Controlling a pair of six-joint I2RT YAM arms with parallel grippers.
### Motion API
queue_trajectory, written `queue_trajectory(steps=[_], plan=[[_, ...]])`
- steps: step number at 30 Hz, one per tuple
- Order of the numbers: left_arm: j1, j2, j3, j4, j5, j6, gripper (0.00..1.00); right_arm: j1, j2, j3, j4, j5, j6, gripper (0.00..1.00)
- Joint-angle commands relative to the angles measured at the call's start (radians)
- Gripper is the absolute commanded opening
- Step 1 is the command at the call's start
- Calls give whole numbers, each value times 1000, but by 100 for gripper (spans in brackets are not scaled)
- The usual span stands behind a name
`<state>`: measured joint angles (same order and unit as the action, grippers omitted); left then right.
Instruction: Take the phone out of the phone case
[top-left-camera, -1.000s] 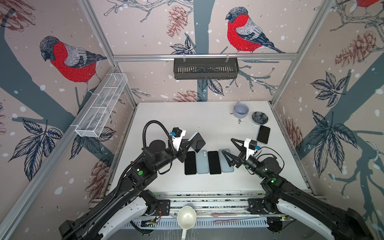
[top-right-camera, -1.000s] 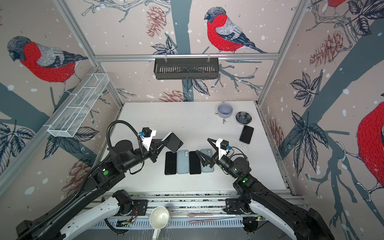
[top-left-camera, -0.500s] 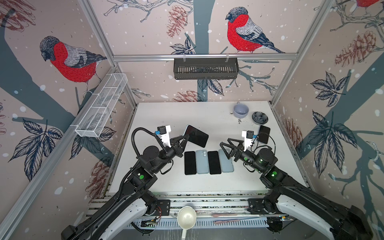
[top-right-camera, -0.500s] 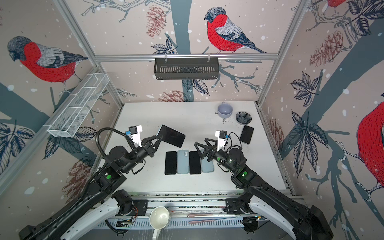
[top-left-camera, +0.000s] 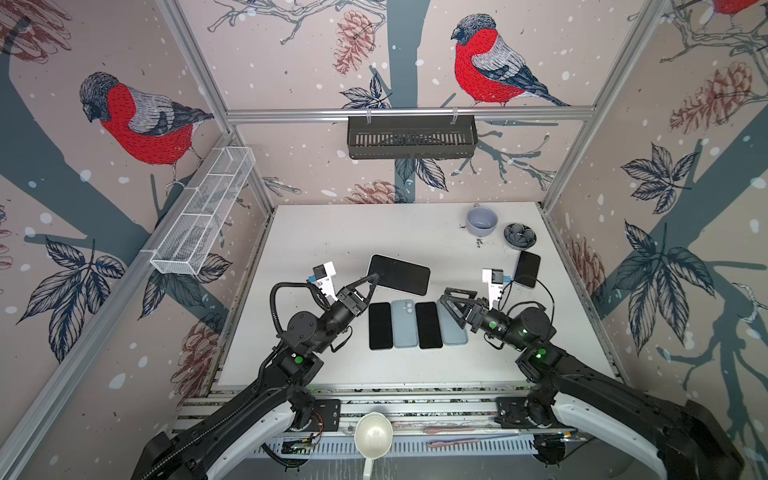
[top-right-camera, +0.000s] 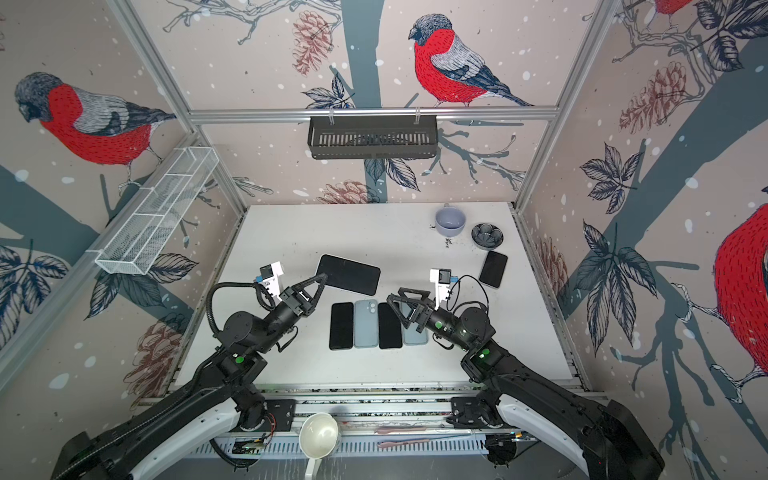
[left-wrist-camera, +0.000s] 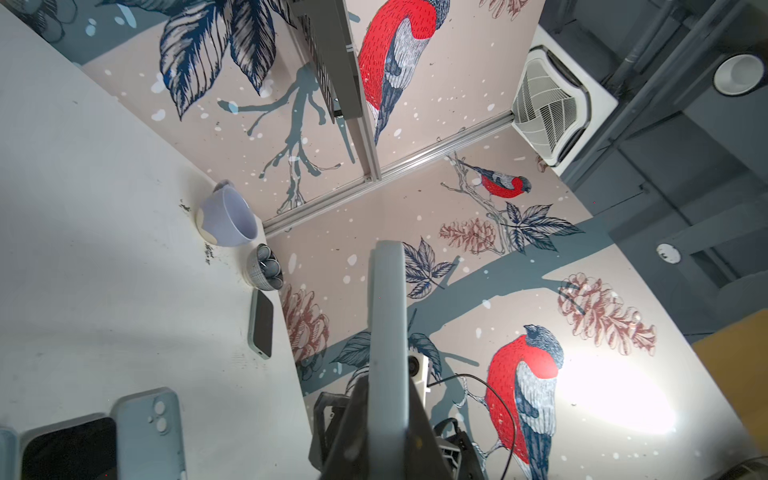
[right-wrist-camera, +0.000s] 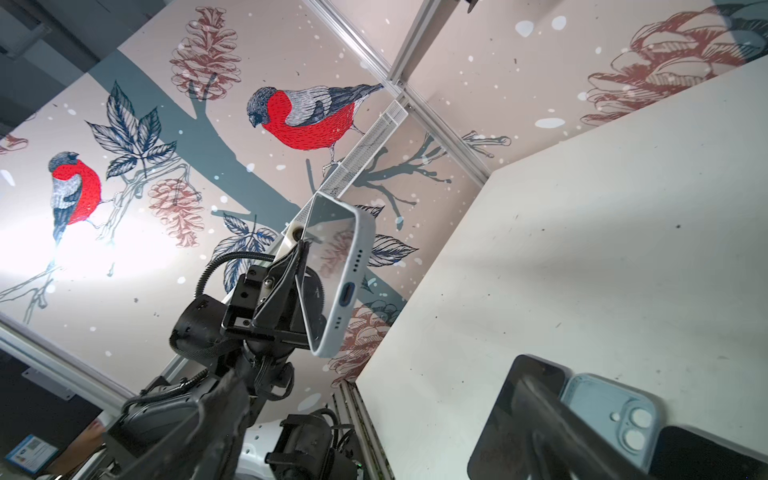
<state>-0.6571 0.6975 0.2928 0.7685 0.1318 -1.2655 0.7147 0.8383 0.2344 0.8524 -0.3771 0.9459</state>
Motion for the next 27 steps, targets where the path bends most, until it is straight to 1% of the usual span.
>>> queue_trajectory(steps=[1,4,8,12,18,22,27], plan=[[-1,10,-10,217,26,-87,0,10,35,-7,177,-32,57,96],[-1,12,-19,242,31,-90,0,23,70,5,218,-36,60,92],[0,-7,-33,222,21,-88,0,37,110,20,270,-41,66,88],[0,-18,-58,234,11,-88,0,58,163,38,318,-60,72,82],[0,-34,-77,242,9,-94,0,85,228,43,392,-66,91,69],[0,-49,-80,233,7,-89,0,99,242,49,397,-60,90,60],[-1,-62,-88,227,-9,-84,0,114,259,62,395,-65,84,58]])
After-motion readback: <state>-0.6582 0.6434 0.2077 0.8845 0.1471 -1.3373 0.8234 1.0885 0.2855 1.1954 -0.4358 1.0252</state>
